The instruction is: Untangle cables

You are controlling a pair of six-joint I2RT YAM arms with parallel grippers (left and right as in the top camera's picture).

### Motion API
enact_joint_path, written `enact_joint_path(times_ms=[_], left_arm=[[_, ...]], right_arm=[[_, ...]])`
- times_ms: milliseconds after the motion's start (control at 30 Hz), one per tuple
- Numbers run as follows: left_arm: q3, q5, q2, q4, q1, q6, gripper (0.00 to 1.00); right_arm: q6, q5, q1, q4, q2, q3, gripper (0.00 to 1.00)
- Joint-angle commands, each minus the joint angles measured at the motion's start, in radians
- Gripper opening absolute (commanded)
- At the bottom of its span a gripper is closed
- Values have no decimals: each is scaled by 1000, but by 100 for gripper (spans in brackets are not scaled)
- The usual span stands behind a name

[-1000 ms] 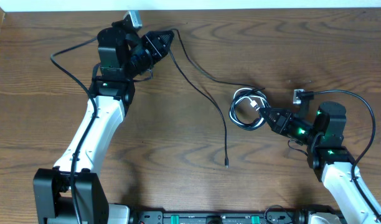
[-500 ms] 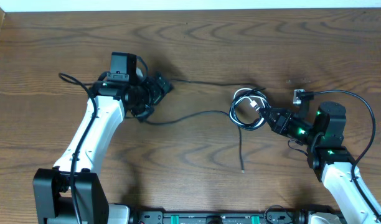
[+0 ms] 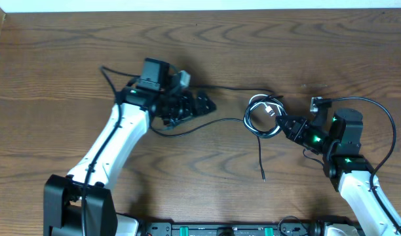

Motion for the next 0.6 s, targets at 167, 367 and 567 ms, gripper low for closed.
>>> enact_joint_path(times_ms=[167,367,567], left_arm=[[7,-79,0,185,-138,136,99],[7,-104,0,226,-214,136,88],[7,-108,0,245,-268,136,86]], right_arm=[[191,-114,3,-51,-5,5,1],[236,-164,3,-51,-5,5,1],[261,-207,3,-48,-5,5,1]])
